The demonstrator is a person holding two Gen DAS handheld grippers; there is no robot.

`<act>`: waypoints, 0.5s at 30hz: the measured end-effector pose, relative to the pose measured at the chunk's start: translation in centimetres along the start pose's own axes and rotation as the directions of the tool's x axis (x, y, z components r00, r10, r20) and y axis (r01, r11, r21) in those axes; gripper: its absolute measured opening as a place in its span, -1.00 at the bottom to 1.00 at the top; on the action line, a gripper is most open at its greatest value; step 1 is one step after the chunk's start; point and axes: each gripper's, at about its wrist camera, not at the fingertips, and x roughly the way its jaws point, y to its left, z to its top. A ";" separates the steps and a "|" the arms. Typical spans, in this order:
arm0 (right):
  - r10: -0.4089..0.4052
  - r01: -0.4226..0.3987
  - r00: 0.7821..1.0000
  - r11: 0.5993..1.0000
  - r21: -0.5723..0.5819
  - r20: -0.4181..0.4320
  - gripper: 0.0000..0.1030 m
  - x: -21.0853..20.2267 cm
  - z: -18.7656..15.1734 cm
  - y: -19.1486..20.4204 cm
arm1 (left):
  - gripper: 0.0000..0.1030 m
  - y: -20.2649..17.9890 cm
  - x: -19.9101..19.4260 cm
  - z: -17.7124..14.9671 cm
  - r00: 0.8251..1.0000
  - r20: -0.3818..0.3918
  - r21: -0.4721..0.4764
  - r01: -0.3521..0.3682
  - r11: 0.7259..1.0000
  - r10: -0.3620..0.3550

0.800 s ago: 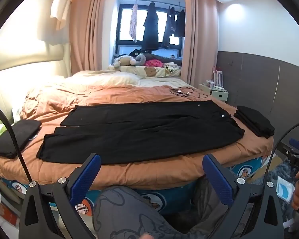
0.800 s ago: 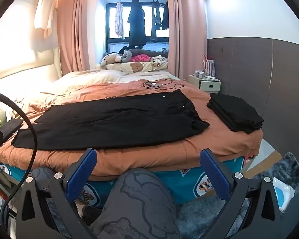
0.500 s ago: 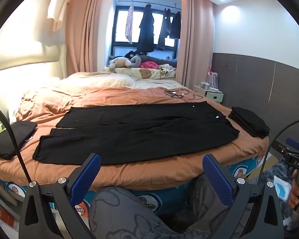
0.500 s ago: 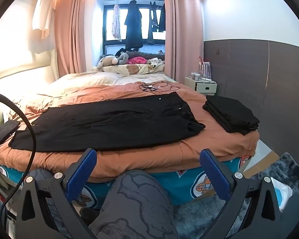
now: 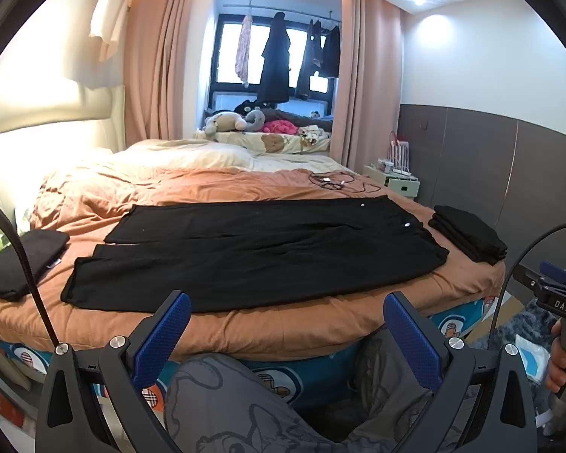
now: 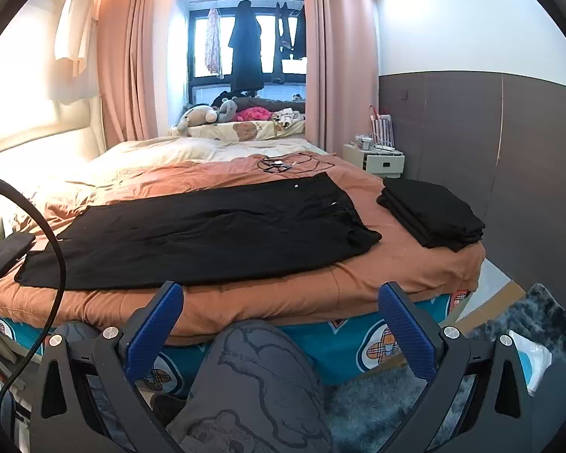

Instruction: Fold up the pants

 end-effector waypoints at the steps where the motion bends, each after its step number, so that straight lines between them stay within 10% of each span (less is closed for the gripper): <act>1: -0.002 0.002 1.000 1.000 -0.003 0.002 1.00 0.0 0.0 0.0 | 1.00 0.0 -0.1 -0.1 1.000 0.000 0.000 0.003 1.000 -0.003; 15: -0.008 0.008 1.000 1.000 0.003 0.005 1.00 0.7 -0.5 -0.9 | 1.00 0.1 -0.2 -0.6 1.000 -0.003 -0.004 0.013 1.000 -0.013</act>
